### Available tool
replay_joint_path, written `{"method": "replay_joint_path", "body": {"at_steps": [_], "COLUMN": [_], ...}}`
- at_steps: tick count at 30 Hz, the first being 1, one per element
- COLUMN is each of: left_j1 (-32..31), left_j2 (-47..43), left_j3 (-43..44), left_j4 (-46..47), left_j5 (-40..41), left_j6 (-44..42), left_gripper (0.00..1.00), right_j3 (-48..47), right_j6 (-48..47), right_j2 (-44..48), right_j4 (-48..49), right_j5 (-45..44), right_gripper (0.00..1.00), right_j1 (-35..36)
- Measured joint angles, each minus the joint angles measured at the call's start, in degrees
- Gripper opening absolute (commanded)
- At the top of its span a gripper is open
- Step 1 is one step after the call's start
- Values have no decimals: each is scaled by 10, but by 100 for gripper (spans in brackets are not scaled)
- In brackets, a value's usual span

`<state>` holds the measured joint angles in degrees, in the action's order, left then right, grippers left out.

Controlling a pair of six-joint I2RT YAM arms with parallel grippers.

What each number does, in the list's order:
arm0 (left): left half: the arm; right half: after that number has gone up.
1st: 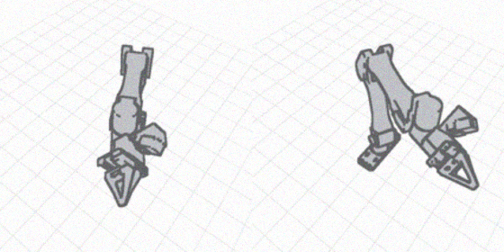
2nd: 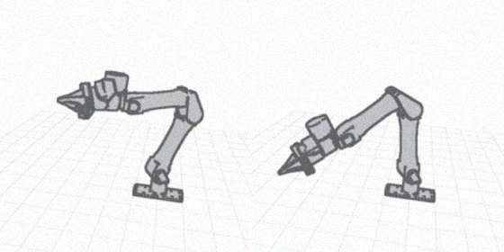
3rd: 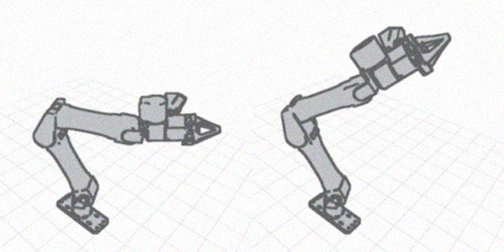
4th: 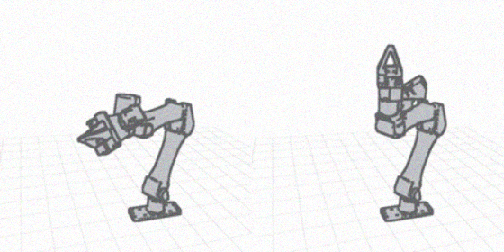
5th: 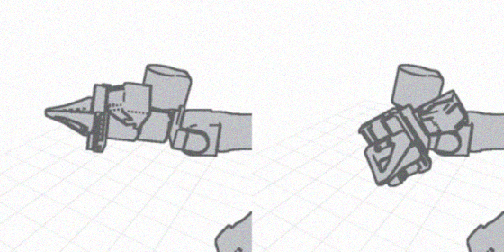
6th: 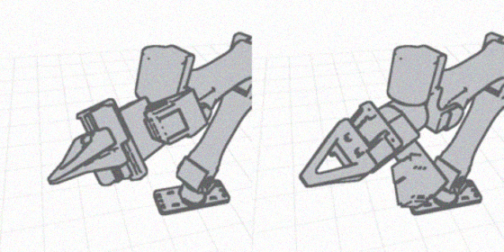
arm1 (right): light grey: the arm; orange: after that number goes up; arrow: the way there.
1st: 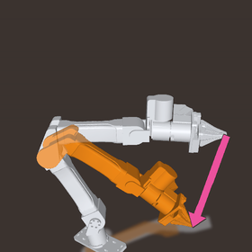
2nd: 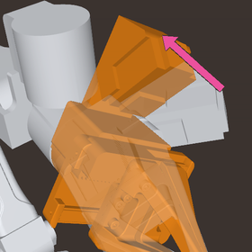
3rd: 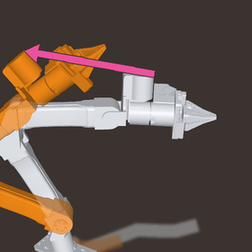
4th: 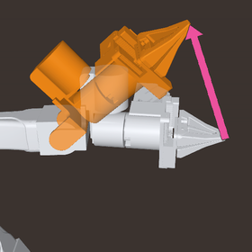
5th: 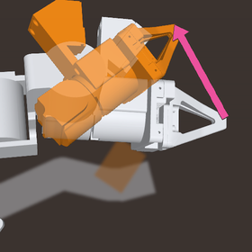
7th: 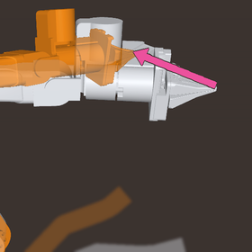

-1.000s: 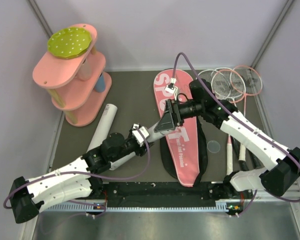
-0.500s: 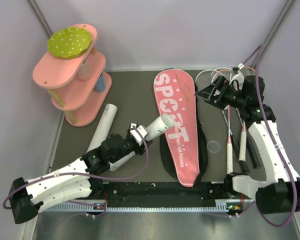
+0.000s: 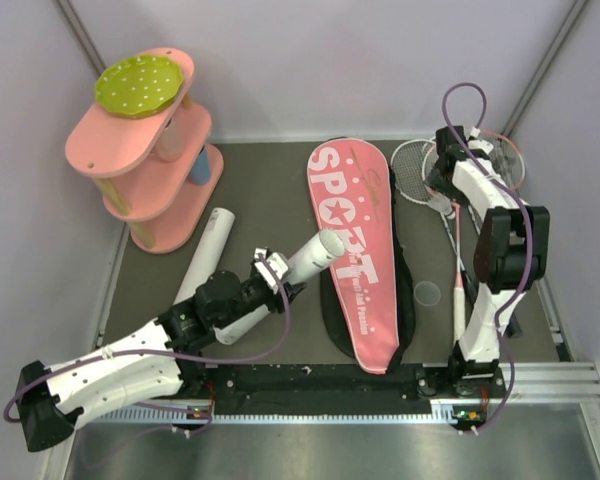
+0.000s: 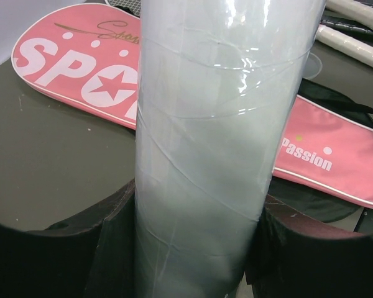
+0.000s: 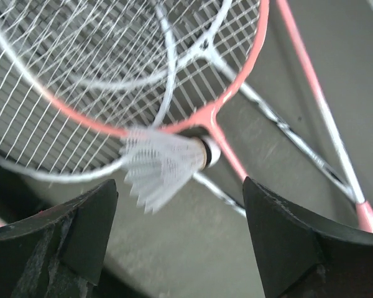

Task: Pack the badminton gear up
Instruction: Pick up the shuttlecock at the center of the board, then place the shuttlecock at the shuttle tube.

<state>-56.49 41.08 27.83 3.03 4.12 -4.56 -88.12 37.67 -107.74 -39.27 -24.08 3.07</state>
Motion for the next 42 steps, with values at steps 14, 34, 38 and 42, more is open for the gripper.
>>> {"method": "replay_joint_path", "body": {"at_steps": [14,34,38,42], "left_j1": [0,0,0,0], "left_j2": [0,0,1,4], "left_j3": [-7,-9,-9,-9], "left_j4": [12,40,41,43], "left_j5": [-10,-17,-17,-17], "left_j6": [-2,26,26,26], "left_gripper": [24,23,23,23], "right_j3": [-87,83,128,187], "right_j6": [-43,-44,-3,26], "right_j2": [-106,463,463,454], "right_j4": [-49,125,153,166], "right_j5": [-84,676,754,777], "right_gripper": [0,0,0,0], "right_j1": [-1,58,99,129]}}
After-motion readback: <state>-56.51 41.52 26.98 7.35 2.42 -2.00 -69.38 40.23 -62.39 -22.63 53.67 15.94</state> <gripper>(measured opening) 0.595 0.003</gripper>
